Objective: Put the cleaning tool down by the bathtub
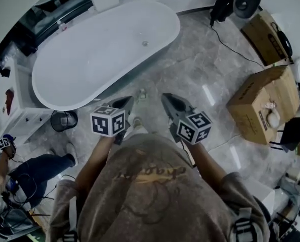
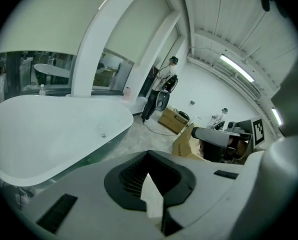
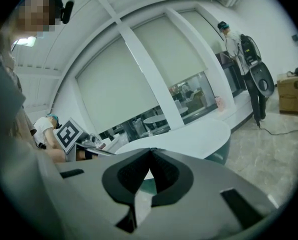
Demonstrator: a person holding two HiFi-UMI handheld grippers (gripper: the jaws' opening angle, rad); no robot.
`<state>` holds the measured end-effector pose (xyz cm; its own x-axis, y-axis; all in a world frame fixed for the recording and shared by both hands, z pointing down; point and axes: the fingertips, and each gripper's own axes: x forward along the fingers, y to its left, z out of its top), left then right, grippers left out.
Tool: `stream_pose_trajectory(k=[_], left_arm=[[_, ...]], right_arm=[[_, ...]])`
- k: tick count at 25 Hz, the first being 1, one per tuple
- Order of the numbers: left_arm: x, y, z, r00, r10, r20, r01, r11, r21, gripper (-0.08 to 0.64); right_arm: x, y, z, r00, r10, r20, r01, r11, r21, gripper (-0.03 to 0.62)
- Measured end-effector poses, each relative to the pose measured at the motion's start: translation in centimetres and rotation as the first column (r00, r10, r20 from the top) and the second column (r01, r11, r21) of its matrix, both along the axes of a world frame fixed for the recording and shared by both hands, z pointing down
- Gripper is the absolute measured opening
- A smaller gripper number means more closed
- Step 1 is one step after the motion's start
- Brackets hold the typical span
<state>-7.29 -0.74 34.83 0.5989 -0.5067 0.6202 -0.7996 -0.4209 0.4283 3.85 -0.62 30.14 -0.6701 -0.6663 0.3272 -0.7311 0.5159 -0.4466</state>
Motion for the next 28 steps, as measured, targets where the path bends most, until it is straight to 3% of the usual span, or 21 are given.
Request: stream_pose_trajectory(k=[7, 16, 20, 28], left_arm=[[-0.2, 1.7, -6.1, 0.992, 0.079, -0.100, -0.061, 0.984, 0.170, 0.000], [-1.8, 3.0, -11.7, 0.980, 0.128, -0.151, -0.053, 0.904, 0.423, 0.000], [-2.3, 3.2, -12.6, 0.979, 0.126, -0.162, -0.034, 0.879, 0.476, 0.000], [-1.9, 3.6, -12.6, 0.980, 0.103, -0.171, -0.004, 0.865, 0.502, 0.000]], right_arm=[[-1.3, 1.5, -5.4, 0.998, -0.056, -0.036, 0.061, 0.989, 0.133, 0.000], [-2.7, 2.9, -8.2, 0.995, -0.096, 0.003, 0.093, 0.975, 0.200, 0.000], [-3.2, 3.5, -8.3, 0.994, -0.111, 0.018, 0.105, 0.971, 0.215, -0.002], [-3.8, 4.4, -7.9, 0.984, -0.176, 0.021, 0.167, 0.959, 0.231, -0.002]])
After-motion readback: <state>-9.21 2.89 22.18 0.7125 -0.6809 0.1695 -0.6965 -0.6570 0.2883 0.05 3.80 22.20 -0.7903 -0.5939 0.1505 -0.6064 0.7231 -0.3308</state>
